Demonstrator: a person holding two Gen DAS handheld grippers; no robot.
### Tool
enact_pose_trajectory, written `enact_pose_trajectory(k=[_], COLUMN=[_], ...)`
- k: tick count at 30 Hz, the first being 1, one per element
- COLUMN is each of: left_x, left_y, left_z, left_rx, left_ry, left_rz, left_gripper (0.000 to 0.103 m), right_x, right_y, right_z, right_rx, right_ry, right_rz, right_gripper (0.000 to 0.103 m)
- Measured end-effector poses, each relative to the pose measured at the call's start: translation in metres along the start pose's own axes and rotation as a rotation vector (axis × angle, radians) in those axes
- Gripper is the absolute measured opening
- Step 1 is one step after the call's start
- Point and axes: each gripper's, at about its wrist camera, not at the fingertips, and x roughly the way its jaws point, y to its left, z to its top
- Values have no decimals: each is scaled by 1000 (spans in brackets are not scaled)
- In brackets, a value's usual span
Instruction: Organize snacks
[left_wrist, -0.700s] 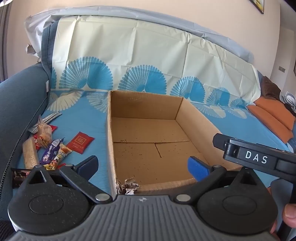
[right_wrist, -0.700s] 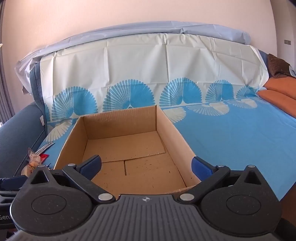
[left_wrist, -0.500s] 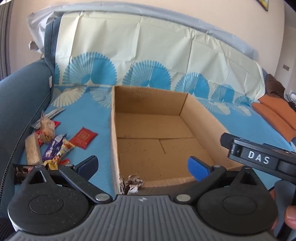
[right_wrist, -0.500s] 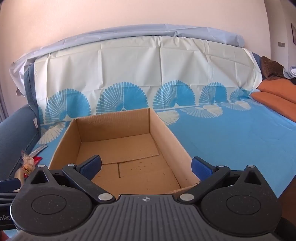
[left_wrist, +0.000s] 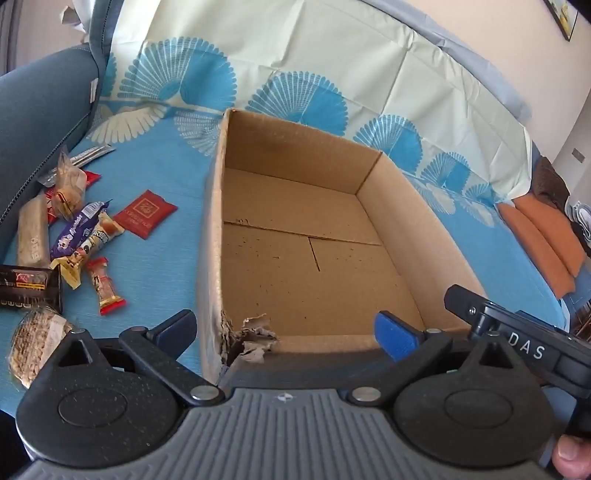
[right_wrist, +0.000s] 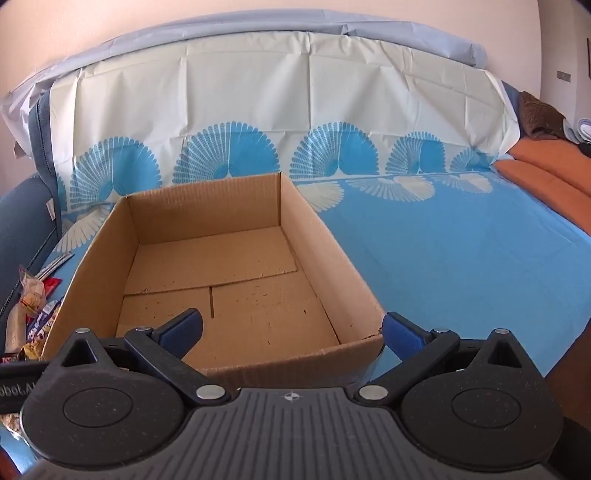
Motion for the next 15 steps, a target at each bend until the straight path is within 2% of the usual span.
enact_pose_trajectory(k=[4, 8, 10, 15], left_x=[-10, -26, -32, -36], left_y=[-15, -22, -24, -24], left_z=[7, 4, 6, 7], left_rx=[54, 102, 112, 114], left_ry=[-45, -180, -221, -229], left_rz=[29, 65, 68, 65], left_gripper=[102, 102, 102, 102], right_x=[0, -1, -1, -5], right_y=[0, 4, 6, 12], right_z=[-1, -2, -2, -1], right_rx=[-4, -15, -16, -33], right_ry=[3, -1, -5, -28], right_rz=[10, 10, 22, 23], right_gripper=[102, 102, 102, 102])
